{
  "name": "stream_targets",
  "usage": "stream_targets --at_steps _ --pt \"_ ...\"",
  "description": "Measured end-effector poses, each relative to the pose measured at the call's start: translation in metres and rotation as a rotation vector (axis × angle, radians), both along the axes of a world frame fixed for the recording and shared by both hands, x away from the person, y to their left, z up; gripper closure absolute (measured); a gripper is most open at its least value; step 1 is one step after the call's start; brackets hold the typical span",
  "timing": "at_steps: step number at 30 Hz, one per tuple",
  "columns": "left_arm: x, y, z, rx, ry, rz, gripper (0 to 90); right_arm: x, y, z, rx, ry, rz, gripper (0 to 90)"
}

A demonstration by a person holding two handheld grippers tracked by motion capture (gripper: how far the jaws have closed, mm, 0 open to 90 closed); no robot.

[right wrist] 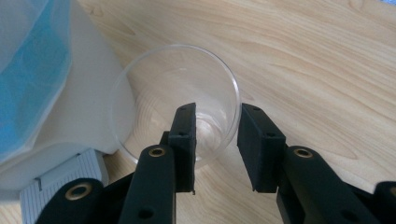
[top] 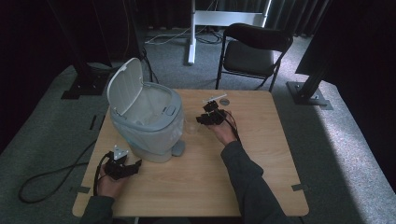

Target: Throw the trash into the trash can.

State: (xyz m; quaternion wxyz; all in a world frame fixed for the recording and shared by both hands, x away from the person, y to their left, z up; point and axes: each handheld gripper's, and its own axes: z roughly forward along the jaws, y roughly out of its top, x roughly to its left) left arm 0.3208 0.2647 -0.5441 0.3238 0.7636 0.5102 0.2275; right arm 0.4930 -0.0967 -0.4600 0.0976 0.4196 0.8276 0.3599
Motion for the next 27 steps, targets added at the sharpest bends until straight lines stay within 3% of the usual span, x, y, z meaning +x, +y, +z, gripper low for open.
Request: stream_targets --at_steps 6,27 --pt "0.0000 0.0000 0.0000 0.000 0.000 -0.001 28.9 -0.0027 -0.0018 -0.0019 -0.003 0.005 0.021 73.4" --pt "0.0000 0.0000 0.0000 0.001 0.000 -0.001 28.9 -0.0080 -0.0053 -0.0076 -0.045 0.020 0.079 76.8"
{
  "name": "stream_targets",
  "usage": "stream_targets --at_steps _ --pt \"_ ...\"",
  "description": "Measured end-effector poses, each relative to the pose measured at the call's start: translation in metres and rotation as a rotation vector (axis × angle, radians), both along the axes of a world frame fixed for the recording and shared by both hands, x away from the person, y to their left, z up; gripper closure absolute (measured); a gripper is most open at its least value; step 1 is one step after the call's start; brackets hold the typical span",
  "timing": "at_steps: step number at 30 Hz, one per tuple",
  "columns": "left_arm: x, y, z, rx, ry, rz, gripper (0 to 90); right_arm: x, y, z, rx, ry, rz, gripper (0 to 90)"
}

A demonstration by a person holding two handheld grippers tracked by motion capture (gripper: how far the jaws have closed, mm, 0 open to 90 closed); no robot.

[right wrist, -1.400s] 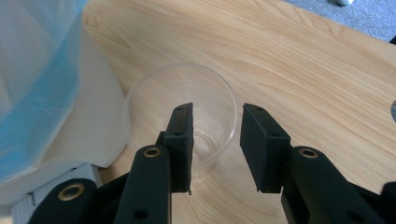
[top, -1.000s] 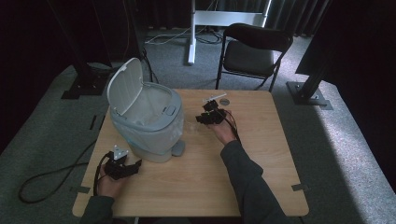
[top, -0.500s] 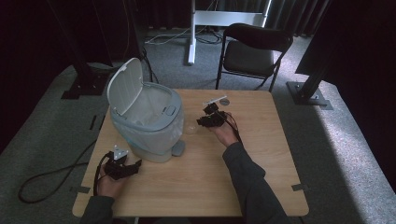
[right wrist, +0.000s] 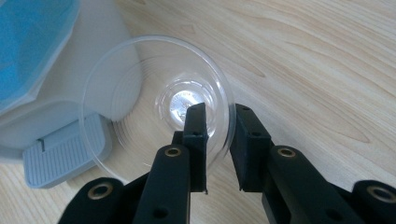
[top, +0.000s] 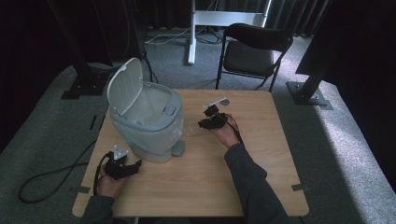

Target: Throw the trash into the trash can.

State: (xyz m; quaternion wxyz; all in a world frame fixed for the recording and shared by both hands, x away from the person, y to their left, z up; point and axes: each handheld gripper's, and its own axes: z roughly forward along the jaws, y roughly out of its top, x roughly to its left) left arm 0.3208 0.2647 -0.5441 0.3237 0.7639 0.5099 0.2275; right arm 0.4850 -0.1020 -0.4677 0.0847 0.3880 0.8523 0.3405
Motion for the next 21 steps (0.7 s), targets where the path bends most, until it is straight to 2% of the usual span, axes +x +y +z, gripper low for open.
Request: stream_targets --at_steps 9,21 --pt "0.000 0.000 0.000 0.000 0.000 0.000 28.9 -0.005 0.000 0.003 -0.025 -0.020 0.027 85.9" --pt "0.000 0.000 0.000 -0.001 0.000 0.001 28.8 -0.013 -0.007 0.015 -0.013 -0.059 0.038 86.3"
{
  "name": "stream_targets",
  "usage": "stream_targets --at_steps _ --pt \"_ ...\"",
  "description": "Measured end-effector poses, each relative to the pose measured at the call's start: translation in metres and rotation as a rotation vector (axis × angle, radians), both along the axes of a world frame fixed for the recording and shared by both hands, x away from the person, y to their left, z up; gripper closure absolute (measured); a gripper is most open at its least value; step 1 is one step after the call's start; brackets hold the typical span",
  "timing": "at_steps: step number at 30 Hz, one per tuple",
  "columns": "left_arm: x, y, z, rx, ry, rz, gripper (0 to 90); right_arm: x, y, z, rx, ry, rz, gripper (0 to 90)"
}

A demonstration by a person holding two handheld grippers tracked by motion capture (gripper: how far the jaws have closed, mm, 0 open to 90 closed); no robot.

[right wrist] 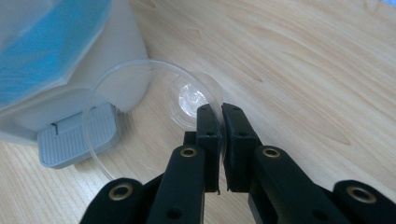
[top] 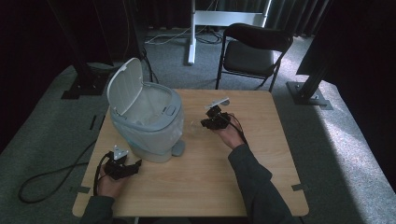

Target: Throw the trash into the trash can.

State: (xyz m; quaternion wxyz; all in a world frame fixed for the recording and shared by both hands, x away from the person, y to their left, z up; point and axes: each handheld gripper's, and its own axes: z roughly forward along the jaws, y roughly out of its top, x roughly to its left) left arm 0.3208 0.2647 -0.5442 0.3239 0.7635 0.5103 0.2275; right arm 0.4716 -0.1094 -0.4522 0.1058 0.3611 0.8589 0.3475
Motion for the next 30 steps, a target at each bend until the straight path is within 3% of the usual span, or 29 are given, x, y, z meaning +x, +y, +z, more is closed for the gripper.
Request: stream_targets --at_steps 30 --pt "0.000 0.000 0.000 0.000 0.000 0.001 28.8 -0.037 -0.036 0.056 0.072 -0.147 0.028 86.4"
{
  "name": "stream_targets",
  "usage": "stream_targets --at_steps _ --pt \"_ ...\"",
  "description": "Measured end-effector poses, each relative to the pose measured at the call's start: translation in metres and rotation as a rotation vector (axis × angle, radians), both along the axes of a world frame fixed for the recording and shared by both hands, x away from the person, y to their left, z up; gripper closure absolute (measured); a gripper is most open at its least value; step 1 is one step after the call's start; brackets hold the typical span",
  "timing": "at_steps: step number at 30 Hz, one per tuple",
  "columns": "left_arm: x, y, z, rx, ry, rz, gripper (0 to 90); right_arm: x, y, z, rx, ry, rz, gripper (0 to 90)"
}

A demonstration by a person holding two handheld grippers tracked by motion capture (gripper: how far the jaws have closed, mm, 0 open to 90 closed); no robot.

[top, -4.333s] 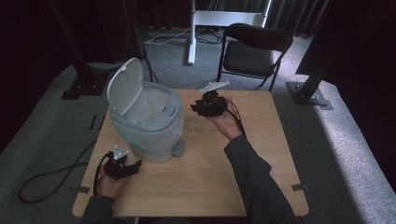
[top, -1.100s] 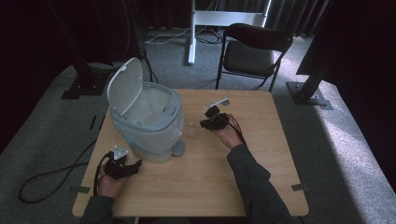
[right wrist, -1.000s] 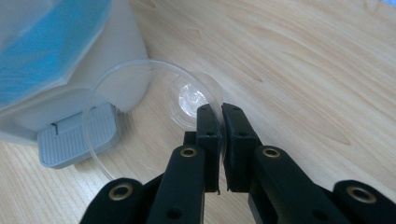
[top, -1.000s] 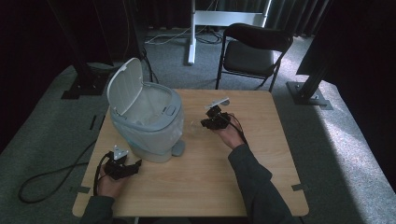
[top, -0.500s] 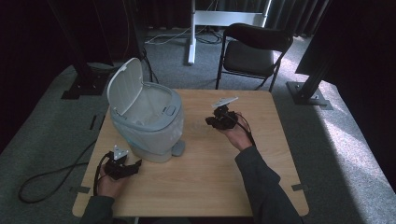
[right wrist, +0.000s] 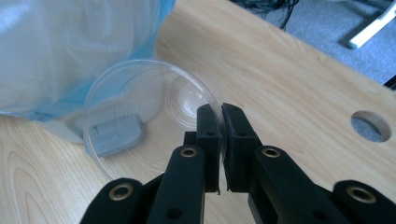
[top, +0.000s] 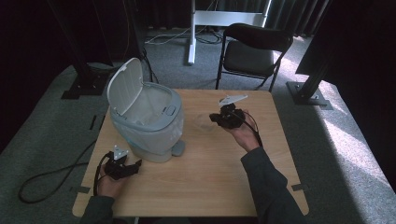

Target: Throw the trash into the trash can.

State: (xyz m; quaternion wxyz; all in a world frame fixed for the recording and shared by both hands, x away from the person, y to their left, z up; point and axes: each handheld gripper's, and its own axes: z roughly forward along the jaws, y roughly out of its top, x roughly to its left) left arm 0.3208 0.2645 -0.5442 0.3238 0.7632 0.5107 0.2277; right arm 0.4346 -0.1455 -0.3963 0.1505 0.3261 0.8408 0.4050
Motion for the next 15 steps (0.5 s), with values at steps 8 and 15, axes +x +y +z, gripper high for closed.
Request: stream_targets --at_steps 8,15 --pt "0.000 0.000 0.000 0.000 0.000 0.000 28.9 -0.009 -0.006 0.025 0.027 -0.058 0.004 86.4" --pt "0.000 0.000 0.000 0.000 0.000 0.000 28.9 -0.016 -0.009 0.046 0.050 -0.099 0.016 86.3"
